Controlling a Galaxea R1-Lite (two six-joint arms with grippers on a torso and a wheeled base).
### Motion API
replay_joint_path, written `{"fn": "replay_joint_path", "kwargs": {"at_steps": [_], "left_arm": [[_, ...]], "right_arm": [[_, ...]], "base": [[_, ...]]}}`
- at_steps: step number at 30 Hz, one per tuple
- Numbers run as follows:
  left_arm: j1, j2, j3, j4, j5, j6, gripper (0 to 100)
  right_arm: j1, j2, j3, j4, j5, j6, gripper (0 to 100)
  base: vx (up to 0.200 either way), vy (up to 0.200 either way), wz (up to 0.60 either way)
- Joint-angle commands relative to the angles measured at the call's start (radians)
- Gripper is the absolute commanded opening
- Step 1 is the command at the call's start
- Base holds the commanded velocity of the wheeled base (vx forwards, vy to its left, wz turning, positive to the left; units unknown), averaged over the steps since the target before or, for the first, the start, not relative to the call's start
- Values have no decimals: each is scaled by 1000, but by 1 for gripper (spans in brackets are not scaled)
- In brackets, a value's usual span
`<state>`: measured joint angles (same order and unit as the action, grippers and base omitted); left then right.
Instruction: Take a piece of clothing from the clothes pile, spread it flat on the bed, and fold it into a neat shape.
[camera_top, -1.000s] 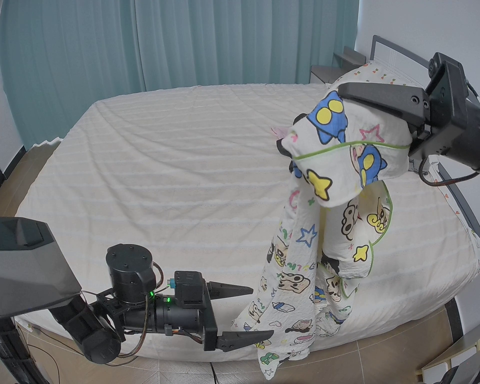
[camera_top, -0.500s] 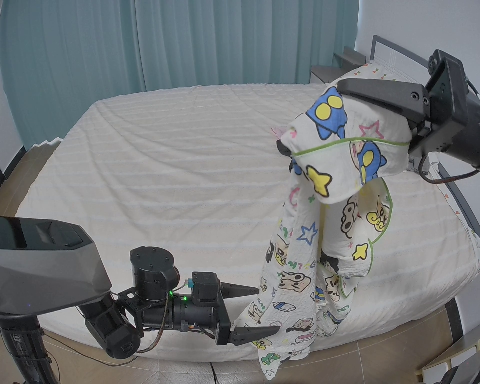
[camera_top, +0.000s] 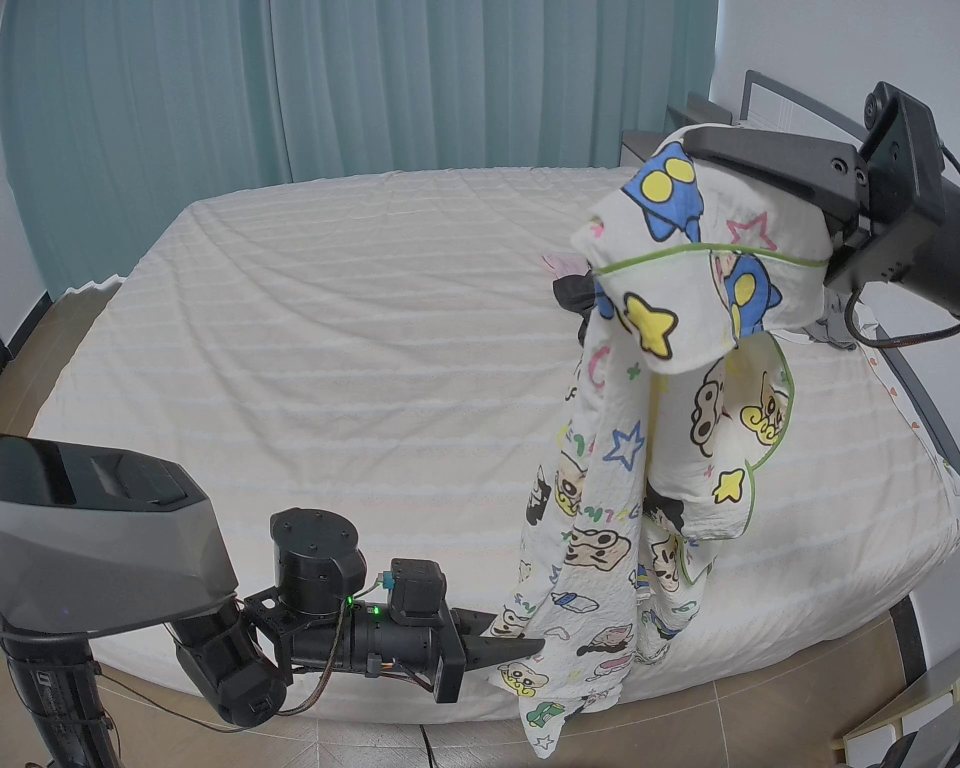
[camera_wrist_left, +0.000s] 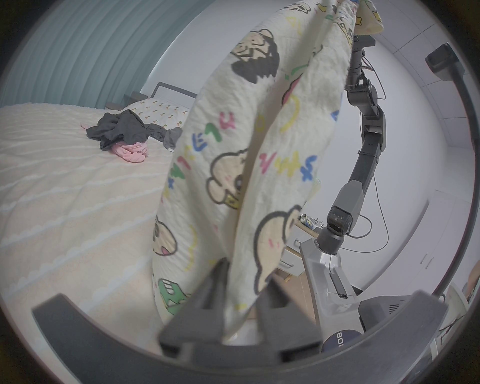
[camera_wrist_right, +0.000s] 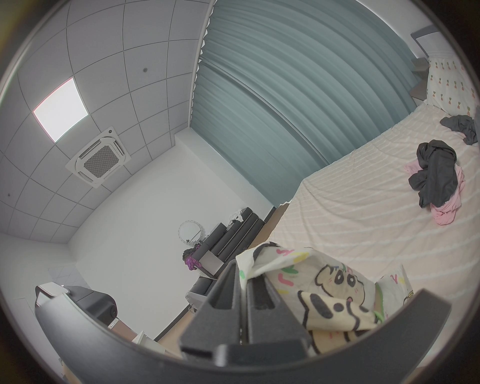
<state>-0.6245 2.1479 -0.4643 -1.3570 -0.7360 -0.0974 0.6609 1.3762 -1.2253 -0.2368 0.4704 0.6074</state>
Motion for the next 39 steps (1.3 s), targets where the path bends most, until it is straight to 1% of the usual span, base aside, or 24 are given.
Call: {"fn": "replay_joint_path", "kwargs": {"at_steps": [1, 4, 7, 9, 10, 11, 12, 13, 14, 17, 19, 20, 21, 22, 24, 25, 28, 30, 31, 32, 33, 34, 35, 39], "left_arm": [[-3, 0, 16, -14, 0, -4, 0], [-3, -3, 33, -25, 3, -15, 0], [-3, -20, 50, -25, 35, -73, 0], [-1, -72, 68, -31, 116, -130, 0], [-1, -72, 68, -31, 116, -130, 0], [-1, -125, 81, -40, 190, -191, 0], [-1, -125, 81, -40, 190, -191, 0], [5, -174, 96, -54, 239, -226, 0], [9, -207, 110, -60, 265, -237, 0], [35, -281, 142, -60, 303, -238, 0], [48, -310, 153, -59, 311, -240, 0], [71, -345, 168, -54, 322, -240, 0], [74, -350, 170, -53, 323, -240, 0], [108, -390, 191, -40, 331, -238, 0], [147, -422, 202, -20, 337, -237, 0], [147, -422, 202, -20, 337, -237, 0], [250, -500, 194, 76, 339, -235, 0], [278, -520, 188, 113, 339, -235, 0], [315, -542, 167, 168, 339, -235, 0], [331, -553, 154, 199, 339, -235, 0], [345, -563, 147, 233, 339, -235, 0], [345, -563, 147, 233, 339, -235, 0], [353, -585, 128, 322, 339, -235, 0], [347, -668, 95, 510, 337, -240, 0]], "right_arm": [[-1, -5, 0, 1, -1, 0, 0], [-4, -8, 4, -1, -1, 0, 0], [-12, -11, 12, -1, -16, 11, 0], [-23, -19, 20, -1, -33, 17, 0], [-23, -19, 20, -1, -33, 17, 0], [-43, -25, 30, -1, -41, 18, 0], [-43, -25, 30, -1, -41, 18, 0], [-66, -25, 35, -1, -41, 18, 0], [-86, -26, 41, -1, -41, 18, 0], [-124, -25, 50, -1, -41, 18, 0], [-136, -25, 55, -1, -41, 18, 0], [-155, -23, 59, -1, -42, 18, 0], [-156, -23, 59, -1, -42, 17, 0], [-182, -19, 59, -1, -42, 17, 0], [-205, -16, 59, -1, -42, 17, 0], [-205, -16, 59, -1, -42, 17, 0], [-244, -6, 63, -1, -42, 17, 0], [-250, 0, 64, -1, -42, 15, 0], [-257, 11, 69, -2, -42, 11, 0], [-262, 17, 69, -2, -42, 9, 0], [-265, 26, 69, -1, -42, 9, 0], [-265, 26, 69, -1, -42, 9, 0], [-271, 46, 75, -2, -42, 9, 0], [-276, 61, 107, -7, -42, 9, 0]], "base": [[0, 0, 0], [0, 0, 0], [0, 0, 0], [0, 0, 0], [0, 0, 0], [0, 0, 0], [0, 0, 0], [0, 0, 0], [0, 0, 0], [0, 0, 0], [0, 0, 0], [0, 0, 0], [0, 0, 0], [0, 0, 0], [0, 0, 0], [0, 0, 0], [0, 0, 0], [0, 0, 0], [0, 0, 0], [0, 0, 0], [0, 0, 0], [0, 0, 0], [0, 0, 0], [0, 0, 0]]}}
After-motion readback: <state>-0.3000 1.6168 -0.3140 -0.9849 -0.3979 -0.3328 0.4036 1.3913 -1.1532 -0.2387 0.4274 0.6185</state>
